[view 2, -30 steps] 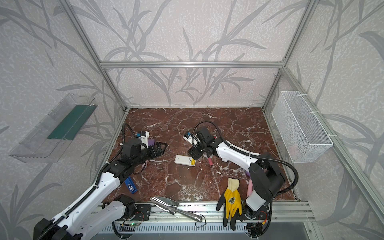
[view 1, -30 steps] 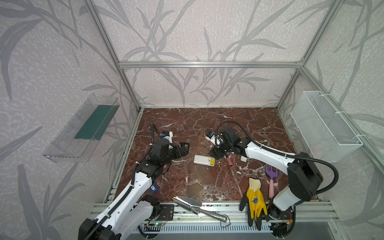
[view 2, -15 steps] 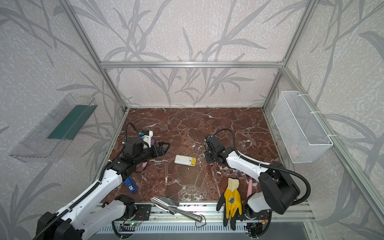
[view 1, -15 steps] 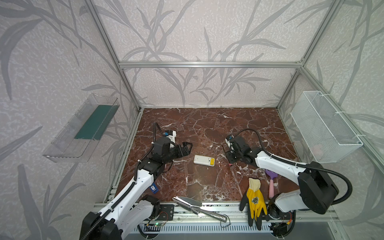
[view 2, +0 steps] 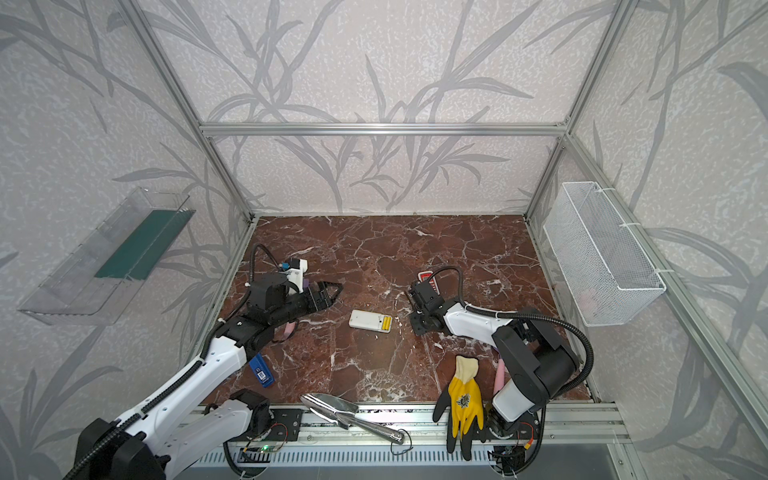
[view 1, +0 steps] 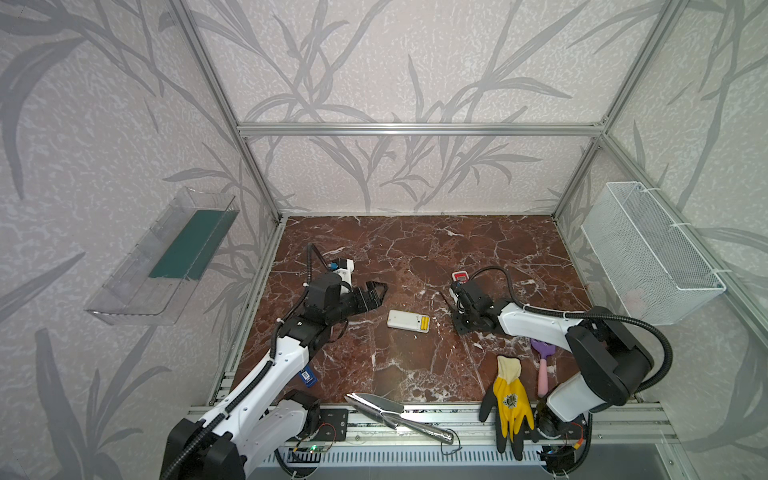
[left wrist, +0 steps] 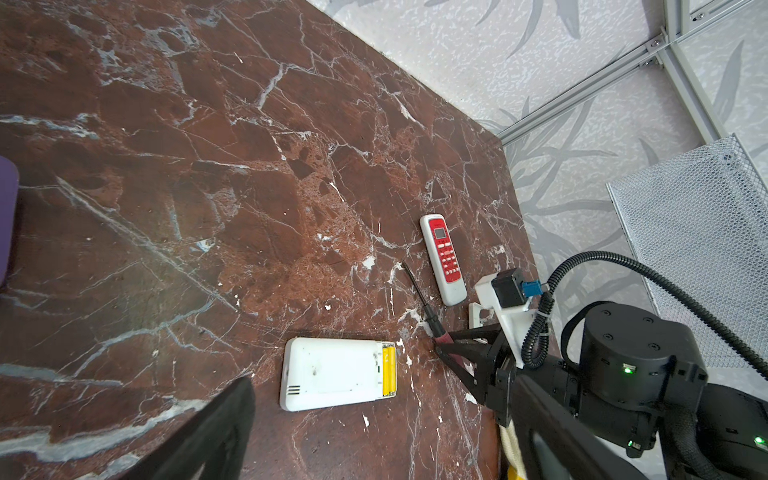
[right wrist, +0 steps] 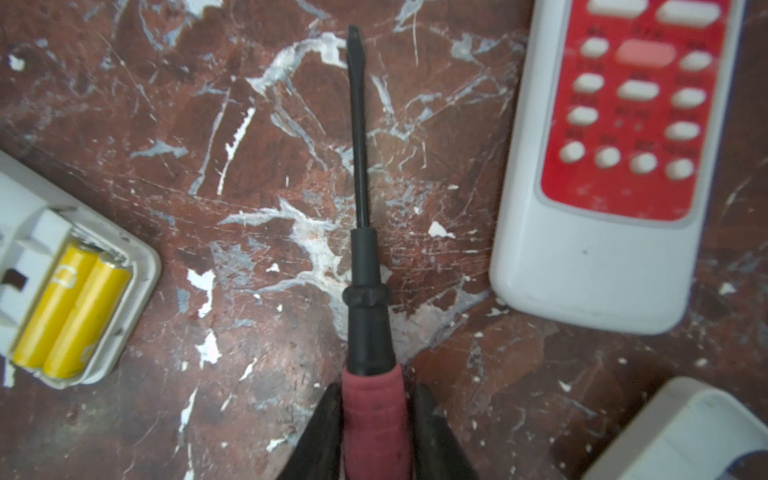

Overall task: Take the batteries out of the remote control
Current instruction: 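Grasp the red-handled screwdriver by its handle with the right gripper, then lift the screwdriver toward the white remote while the left gripper moves forward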

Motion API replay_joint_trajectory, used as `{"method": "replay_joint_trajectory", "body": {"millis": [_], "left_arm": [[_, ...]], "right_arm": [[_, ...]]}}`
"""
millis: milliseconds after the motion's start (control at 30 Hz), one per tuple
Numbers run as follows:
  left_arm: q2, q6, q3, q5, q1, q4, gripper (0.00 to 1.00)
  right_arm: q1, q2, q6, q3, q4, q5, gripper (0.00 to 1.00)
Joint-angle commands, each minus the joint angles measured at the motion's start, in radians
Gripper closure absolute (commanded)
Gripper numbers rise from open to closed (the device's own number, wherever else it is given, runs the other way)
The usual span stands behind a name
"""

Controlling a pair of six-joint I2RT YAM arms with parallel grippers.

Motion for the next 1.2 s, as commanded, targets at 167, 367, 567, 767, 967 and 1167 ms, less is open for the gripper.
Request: {"method": "replay_joint_trajectory", "body": {"millis": [167,367,567,767,967,1167], "left_arm": [[0.019,-0.039,0.004,0.021,0.001,0.051,0.05],[0.030,-0.094,-0.022,0.038,-0.007,0.114,0.10],[0.055,-0.168,-0.039,0.000,-0.052,0.193,0.20],[0.061,-0.235,-0.064,-0.090,-0.130,0.313,0.30],[0.103,-0.265,-0.066,-0.144,-0.209,0.429,0.38],[0.176,-0.295,-0.057,-0.149,-0.239,0.536,0.43]], "right_arm": [[0.003,-0.020,-0.026,-0.055,0.078,-0.065,0.99],[0.069,-0.169,-0.118,-0.091,0.110,-0.032,1.00],[0.225,-0.304,-0.218,-0.082,0.079,0.131,1.00],[0.310,-0.390,-0.231,-0.067,0.074,0.240,1.00],[0.333,-0.424,-0.211,-0.029,0.071,0.259,1.00],[0.351,-0.420,-0.211,0.006,0.071,0.246,1.00]]}}
